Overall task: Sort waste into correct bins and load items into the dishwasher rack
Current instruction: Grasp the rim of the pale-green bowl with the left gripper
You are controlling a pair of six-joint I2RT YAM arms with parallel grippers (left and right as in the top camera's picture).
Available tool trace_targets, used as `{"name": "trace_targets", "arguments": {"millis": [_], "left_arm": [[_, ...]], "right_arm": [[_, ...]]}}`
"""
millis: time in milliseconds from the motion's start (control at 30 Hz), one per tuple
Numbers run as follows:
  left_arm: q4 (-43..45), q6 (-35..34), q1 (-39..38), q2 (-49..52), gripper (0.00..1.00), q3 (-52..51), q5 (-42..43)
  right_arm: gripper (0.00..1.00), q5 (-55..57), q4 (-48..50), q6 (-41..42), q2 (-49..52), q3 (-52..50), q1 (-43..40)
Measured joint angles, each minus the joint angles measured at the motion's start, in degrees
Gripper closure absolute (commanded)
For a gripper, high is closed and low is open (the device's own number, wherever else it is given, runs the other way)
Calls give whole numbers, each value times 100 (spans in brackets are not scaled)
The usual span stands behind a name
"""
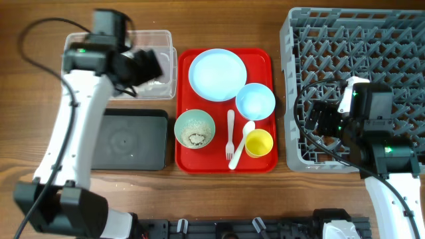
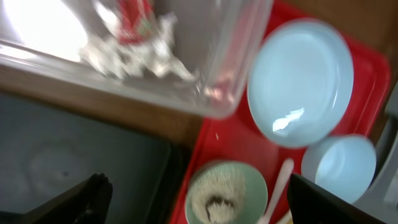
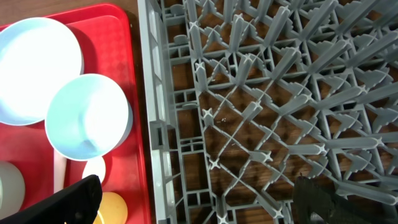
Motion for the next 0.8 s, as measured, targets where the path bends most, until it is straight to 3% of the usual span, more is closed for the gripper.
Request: {"name": "trace_targets", "arguments": {"millis": [133,400,800], "left_arm": [[210,-4,-887,109,11,-546,146],[1687,-125,-2667,140,12,-1709,-243],[2247,-160,-3150,848,29,-2039,-702]], "right_arm": [[0,0,-22,0,0,0,0],[0,-2,-133,2,0,0,0],[0,-4,-315,2,0,0,0]]}}
